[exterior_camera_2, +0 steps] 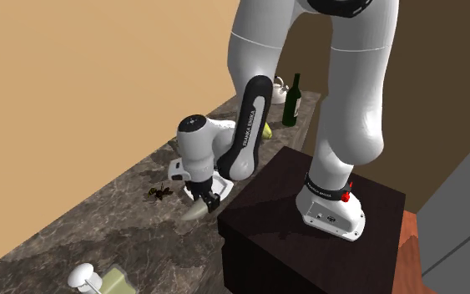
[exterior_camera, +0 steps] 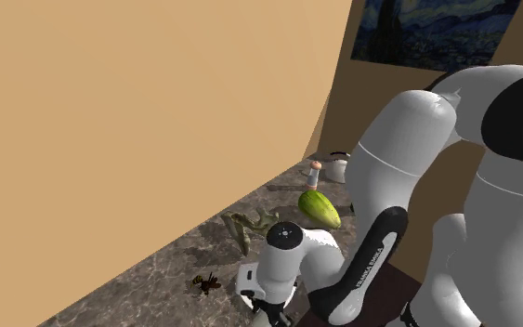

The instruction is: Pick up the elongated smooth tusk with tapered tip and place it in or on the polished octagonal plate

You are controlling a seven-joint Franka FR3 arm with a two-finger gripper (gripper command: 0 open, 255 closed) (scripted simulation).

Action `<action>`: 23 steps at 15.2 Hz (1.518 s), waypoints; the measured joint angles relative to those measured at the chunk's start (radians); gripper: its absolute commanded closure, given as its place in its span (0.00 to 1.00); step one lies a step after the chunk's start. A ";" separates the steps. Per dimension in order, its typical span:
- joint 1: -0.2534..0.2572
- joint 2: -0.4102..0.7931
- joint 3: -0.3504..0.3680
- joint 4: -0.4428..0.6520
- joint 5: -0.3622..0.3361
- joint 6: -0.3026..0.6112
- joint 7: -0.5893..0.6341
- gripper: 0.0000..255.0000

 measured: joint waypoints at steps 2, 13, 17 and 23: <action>-0.051 -0.019 -0.007 -0.009 0.025 -0.005 -0.081 1.00; -0.314 0.012 -0.080 0.061 0.106 -0.021 -0.498 1.00; -0.320 0.064 -0.100 0.080 0.086 0.013 -0.504 1.00; -0.285 0.164 -0.145 0.101 0.038 0.092 -0.461 1.00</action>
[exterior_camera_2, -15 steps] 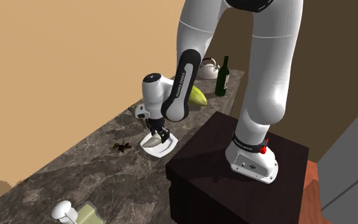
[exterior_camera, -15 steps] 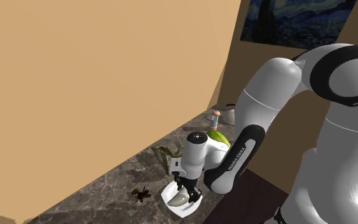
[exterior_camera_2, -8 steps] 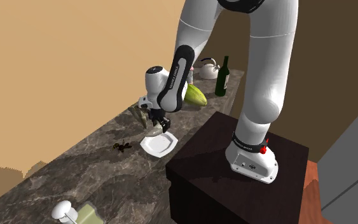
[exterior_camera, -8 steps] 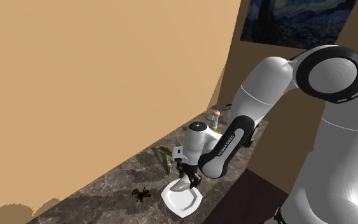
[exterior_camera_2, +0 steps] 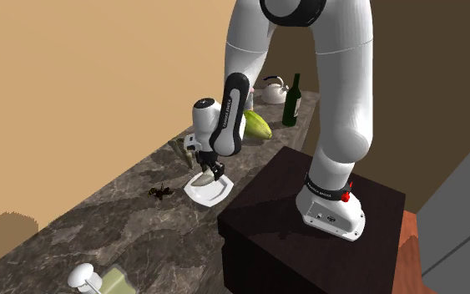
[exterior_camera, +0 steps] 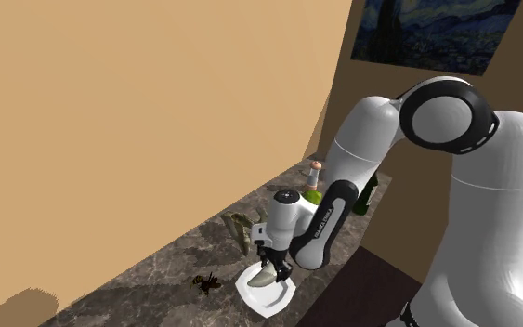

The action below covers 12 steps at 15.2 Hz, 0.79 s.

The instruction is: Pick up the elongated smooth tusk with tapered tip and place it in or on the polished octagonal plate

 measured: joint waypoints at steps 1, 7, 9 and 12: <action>0.005 0.015 -0.006 0.005 -0.005 0.011 0.004 1.00; 0.045 0.118 -0.048 0.038 -0.028 0.082 0.032 1.00; 0.046 0.126 -0.052 0.039 -0.029 0.089 0.032 1.00; 0.046 0.128 -0.052 0.040 -0.029 0.090 0.032 1.00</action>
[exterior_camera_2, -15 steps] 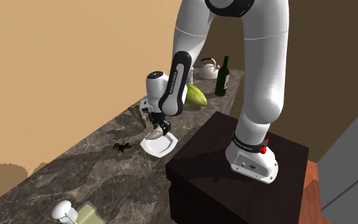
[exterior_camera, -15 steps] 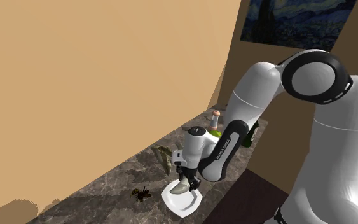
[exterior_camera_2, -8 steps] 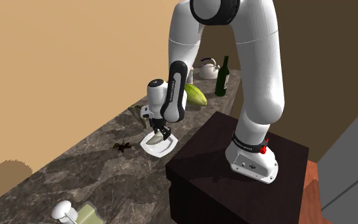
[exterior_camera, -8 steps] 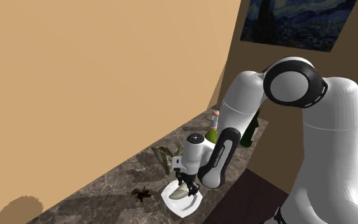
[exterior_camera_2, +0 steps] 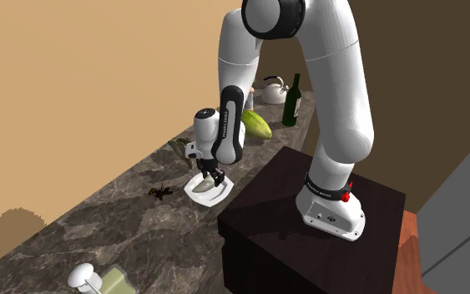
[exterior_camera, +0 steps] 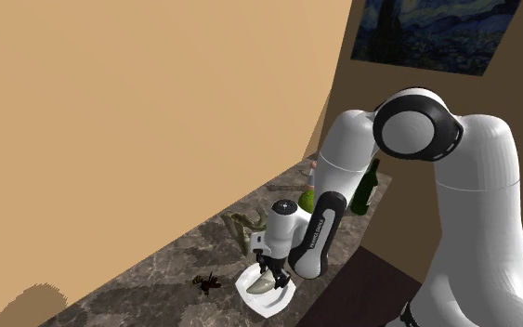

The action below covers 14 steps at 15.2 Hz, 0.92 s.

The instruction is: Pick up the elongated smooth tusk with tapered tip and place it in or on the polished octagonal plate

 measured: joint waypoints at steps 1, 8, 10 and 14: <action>0.000 0.000 0.000 0.000 0.000 0.000 0.000 0.00; -0.005 -0.023 0.007 -0.010 0.003 -0.013 -0.002 0.00; -0.039 -0.100 0.043 -0.032 0.019 -0.069 -0.023 0.00; -0.059 -0.167 0.071 -0.053 0.040 -0.117 -0.038 0.00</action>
